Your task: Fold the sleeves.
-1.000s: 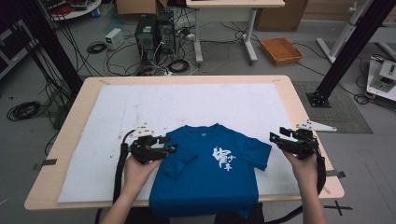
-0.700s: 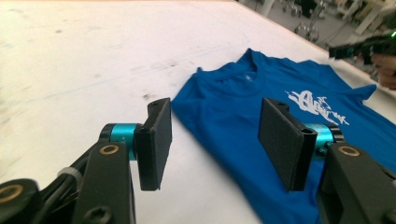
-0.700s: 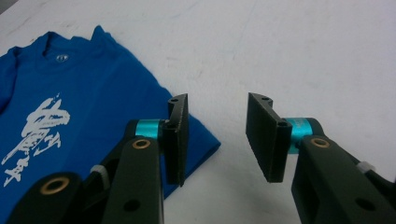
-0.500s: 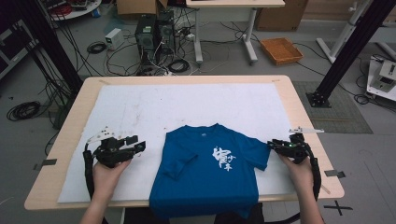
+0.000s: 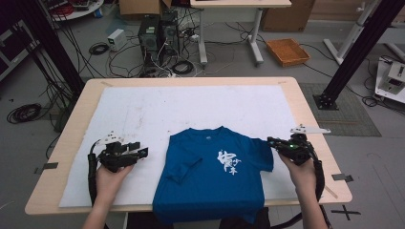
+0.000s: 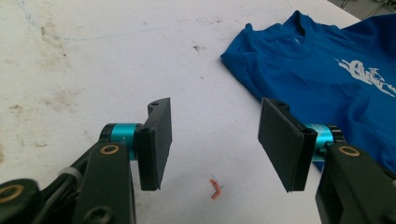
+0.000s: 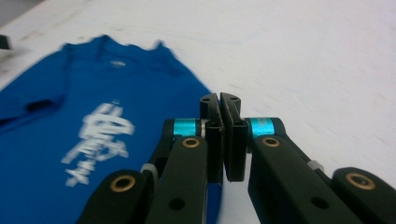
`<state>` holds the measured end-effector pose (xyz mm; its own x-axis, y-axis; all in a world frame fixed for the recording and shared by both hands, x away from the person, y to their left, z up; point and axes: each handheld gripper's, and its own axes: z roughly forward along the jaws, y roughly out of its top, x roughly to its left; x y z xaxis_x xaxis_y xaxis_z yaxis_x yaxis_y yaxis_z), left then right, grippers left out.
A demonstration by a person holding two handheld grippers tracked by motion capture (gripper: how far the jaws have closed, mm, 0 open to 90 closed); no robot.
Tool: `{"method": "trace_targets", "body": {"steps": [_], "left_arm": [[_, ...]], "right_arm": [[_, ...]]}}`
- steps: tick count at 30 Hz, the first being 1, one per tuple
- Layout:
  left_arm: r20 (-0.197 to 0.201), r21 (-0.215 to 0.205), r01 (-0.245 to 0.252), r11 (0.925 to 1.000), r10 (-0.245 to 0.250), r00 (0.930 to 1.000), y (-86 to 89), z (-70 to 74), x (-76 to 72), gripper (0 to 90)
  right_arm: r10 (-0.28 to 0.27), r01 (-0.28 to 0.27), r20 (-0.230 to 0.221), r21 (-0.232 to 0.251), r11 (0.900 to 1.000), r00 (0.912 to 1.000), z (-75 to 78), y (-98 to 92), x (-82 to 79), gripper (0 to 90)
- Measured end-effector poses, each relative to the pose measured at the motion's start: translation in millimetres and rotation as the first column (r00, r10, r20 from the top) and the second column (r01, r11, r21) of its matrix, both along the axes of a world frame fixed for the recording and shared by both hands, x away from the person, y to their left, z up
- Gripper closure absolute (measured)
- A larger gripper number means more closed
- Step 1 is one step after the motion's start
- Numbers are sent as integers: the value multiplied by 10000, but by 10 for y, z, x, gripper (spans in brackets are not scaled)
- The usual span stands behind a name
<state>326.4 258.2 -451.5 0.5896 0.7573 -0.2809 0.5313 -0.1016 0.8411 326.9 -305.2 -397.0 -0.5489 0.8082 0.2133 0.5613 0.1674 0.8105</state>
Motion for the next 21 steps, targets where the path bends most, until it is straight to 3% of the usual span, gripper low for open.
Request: {"method": "trace_targets", "body": {"steps": [1,2,4,5,8,12,13,17,21], "left_arm": [[-7,29,23,10000,-23,10000,0,1,0,447],[-29,48,19,10000,-19,10000,-6,1,0,447],[-32,61,14,10000,-14,10000,-6,1,1,447],[-46,48,-3,10000,4,10000,-6,0,0,447],[-73,45,-40,10000,41,10000,1,-2,6,447],[-134,77,-118,9999,119,9998,3,-3,10,445],[-118,68,-131,9999,131,9998,0,-4,9,445],[-108,72,-100,9999,101,9999,-2,-4,9,444],[-132,154,-232,9996,234,9996,-8,-3,11,444]], "right_arm": [[0,0,0,0,10000,10000,0,0,0,889],[246,-245,82,-113,9996,9997,85,203,-45,889],[541,-534,222,-311,9981,9983,149,413,-85,889],[541,-534,222,-311,9981,9983,149,413,-85,889],[1022,-996,359,-680,9927,9941,192,754,-133,888],[1664,-1609,298,-1366,9775,9856,116,1222,-94,868],[1800,-1749,216,-1476,9735,9834,55,1381,-35,783],[1757,-1693,319,-1460,9747,9839,46,1410,9,742],[1327,-1266,611,-937,9875,9893,93,1122,-8,656]]}}
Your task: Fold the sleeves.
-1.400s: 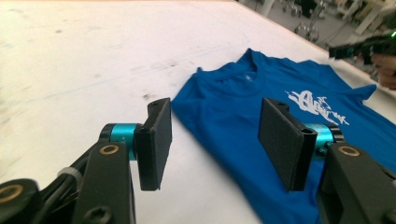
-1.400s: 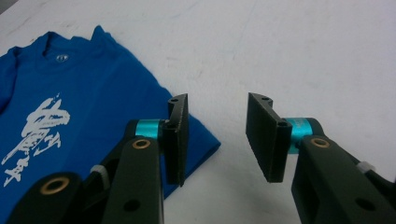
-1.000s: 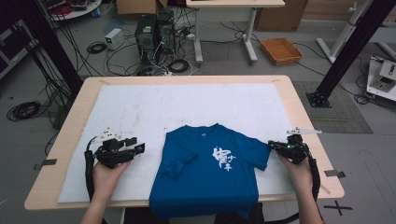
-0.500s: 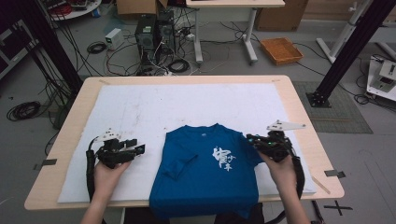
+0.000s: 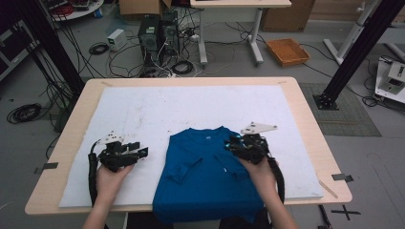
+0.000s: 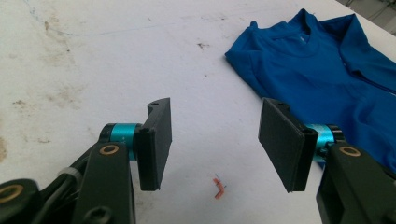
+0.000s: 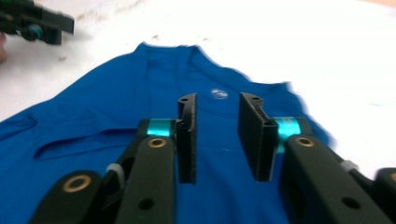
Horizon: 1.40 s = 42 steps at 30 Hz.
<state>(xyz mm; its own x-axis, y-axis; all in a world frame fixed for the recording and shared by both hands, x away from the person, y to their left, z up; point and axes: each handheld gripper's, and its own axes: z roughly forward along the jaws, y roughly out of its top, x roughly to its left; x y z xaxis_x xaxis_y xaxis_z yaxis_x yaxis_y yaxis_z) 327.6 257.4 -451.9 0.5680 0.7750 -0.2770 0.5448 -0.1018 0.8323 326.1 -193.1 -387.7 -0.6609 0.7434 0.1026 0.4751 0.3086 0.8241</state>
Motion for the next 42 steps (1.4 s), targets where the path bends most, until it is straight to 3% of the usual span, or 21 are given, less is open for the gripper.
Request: {"method": "trace_targets", "body": {"steps": [1,2,4,7,11,14,19,22,24,26,28,31,32,35,38,42], "left_arm": [[6,30,-42,10000,42,10000,-6,3,-2,444],[18,47,6,10000,-6,10000,-11,5,-2,444],[95,-32,-21,10000,21,10000,-24,10,-4,444],[181,-162,-120,9998,123,9998,-48,14,2,444],[-19,89,-113,9999,113,9999,-75,1,26,428],[-136,264,-81,9996,85,9999,-95,-6,39,422],[-763,785,-59,9969,120,9970,-149,-25,102,403],[-620,882,-24,9961,79,9980,-156,-21,90,401],[-248,953,-42,9954,66,9997,-167,-7,55,401],[682,1199,-128,9927,46,9977,-174,24,-19,404],[1848,1536,-311,9877,22,9828,-170,60,-99,404],[2874,1998,-431,9789,-165,9577,-175,68,-161,403],[2990,2136,-418,9760,-246,9540,-179,57,-167,403],[3047,2123,-314,9767,-356,9518,-188,41,-171,403],[3238,1857,-166,9825,-452,9450,-196,42,-186,403],[3375,2019,-91,9794,-609,9393,-219,37,-202,402]], "right_arm": [[-369,369,5,278,9989,9993,-9,-204,1,628],[-369,369,5,278,9989,9993,-9,-204,1,628],[-972,980,-187,513,9939,9951,-63,-479,24,570],[-1303,1308,-105,660,9892,9914,-96,-636,32,536],[-2017,2026,-190,1095,9731,9793,-163,-915,59,430],[-2016,2037,-297,1098,9729,9790,-213,-951,93,421],[-2080,2117,-533,762,9744,9767,-336,-946,159,437],[-2291,2321,-451,799,9694,9724,-336,-980,171,437],[-2427,2445,-301,863,9658,9696,-326,-1018,165,435],[-2553,2558,-174,999,9616,9667,-321,-1069,151,421],[-2563,2562,-121,1008,9614,9665,-321,-1078,150,418],[-2605,2598,-66,1022,9602,9655,-317,-1085,158,414],[-2602,2593,-43,999,9606,9656,-315,-1079,162,413],[-2524,2509,44,907,9637,9676,-304,-1058,162,410],[-2452,2431,122,905,9658,9694,-289,-1041,155,408],[-2404,2382,119,950,9666,9706,-281,-1040,158,398]]}}
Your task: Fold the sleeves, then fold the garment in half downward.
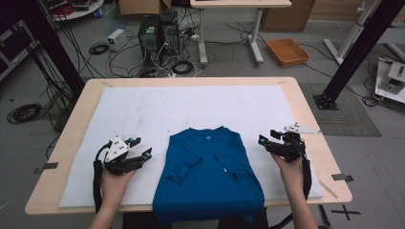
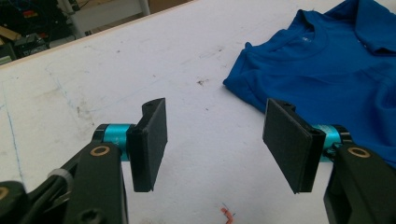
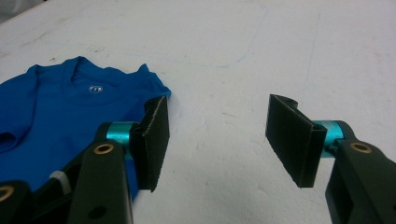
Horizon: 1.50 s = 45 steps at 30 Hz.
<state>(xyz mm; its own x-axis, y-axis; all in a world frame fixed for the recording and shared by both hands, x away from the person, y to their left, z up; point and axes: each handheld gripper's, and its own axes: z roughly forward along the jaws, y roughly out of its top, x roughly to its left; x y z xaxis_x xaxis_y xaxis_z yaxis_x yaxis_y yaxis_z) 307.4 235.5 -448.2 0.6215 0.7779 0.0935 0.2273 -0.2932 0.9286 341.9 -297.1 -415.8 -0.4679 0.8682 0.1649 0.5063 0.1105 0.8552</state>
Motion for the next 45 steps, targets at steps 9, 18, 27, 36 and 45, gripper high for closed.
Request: {"method": "trace_targets", "body": {"steps": [9,18,27,36,45], "left_arm": [[-199,-274,-89,9996,84,9998,20,7,2,397],[-326,-474,-168,9987,153,9994,10,35,0,383],[-1912,-563,-106,9984,-4,9816,-192,89,187,383],[-2876,-1052,17,9945,-320,9572,-408,74,410,380],[-3808,-1181,-206,9928,-261,9243,-565,9,531,394]], "right_arm": [[2,-2,13,10,10000,10000,15,3,-14,395],[30,-30,27,33,10000,10000,20,21,-8,389],[223,-223,-180,22,9997,9996,-21,120,55,430],[713,-702,-955,145,9974,9929,-115,378,165,478],[950,-1012,-1657,-297,9944,9816,-238,545,236,530]]}}
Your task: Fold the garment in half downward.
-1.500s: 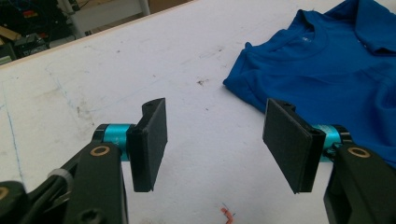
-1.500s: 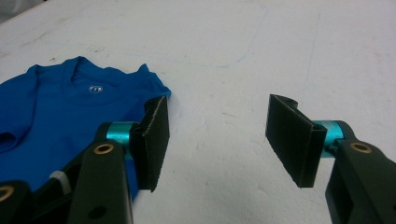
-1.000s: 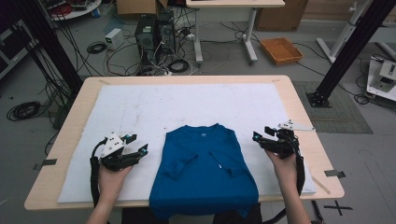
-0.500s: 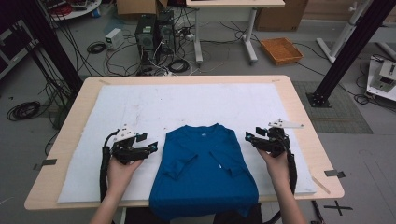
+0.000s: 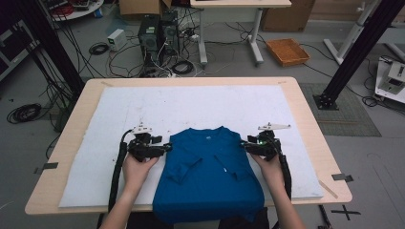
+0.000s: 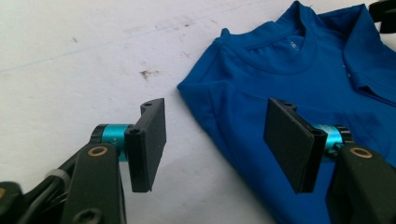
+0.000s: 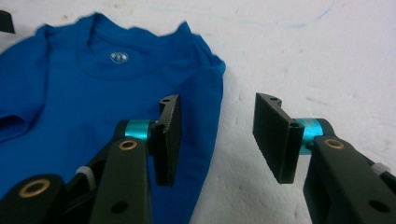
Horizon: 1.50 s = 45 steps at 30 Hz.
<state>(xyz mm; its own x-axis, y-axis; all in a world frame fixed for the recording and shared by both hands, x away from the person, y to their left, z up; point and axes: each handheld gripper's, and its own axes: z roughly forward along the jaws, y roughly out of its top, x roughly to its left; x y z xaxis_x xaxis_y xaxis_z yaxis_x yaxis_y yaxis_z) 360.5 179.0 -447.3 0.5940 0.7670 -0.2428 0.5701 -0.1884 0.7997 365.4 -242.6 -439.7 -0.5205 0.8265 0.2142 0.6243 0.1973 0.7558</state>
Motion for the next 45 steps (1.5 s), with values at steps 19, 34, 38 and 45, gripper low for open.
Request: {"method": "trace_targets", "body": {"steps": [19,34,38,45], "left_arm": [[12,948,-298,9951,298,9996,-76,-10,-16,707],[-22,806,-677,9944,681,9977,-85,-12,11,669],[156,311,-748,9967,744,9971,-63,30,107,576],[-194,476,129,9988,-120,9997,-233,93,445,561]], "right_arm": [[-446,435,-104,-860,9953,9990,-73,-55,14,811],[-209,198,-117,-911,9956,9997,-62,-16,34,827],[-332,348,319,-482,9982,9989,29,-50,66,686],[254,-224,394,-765,9968,9989,165,158,358,653]]}}
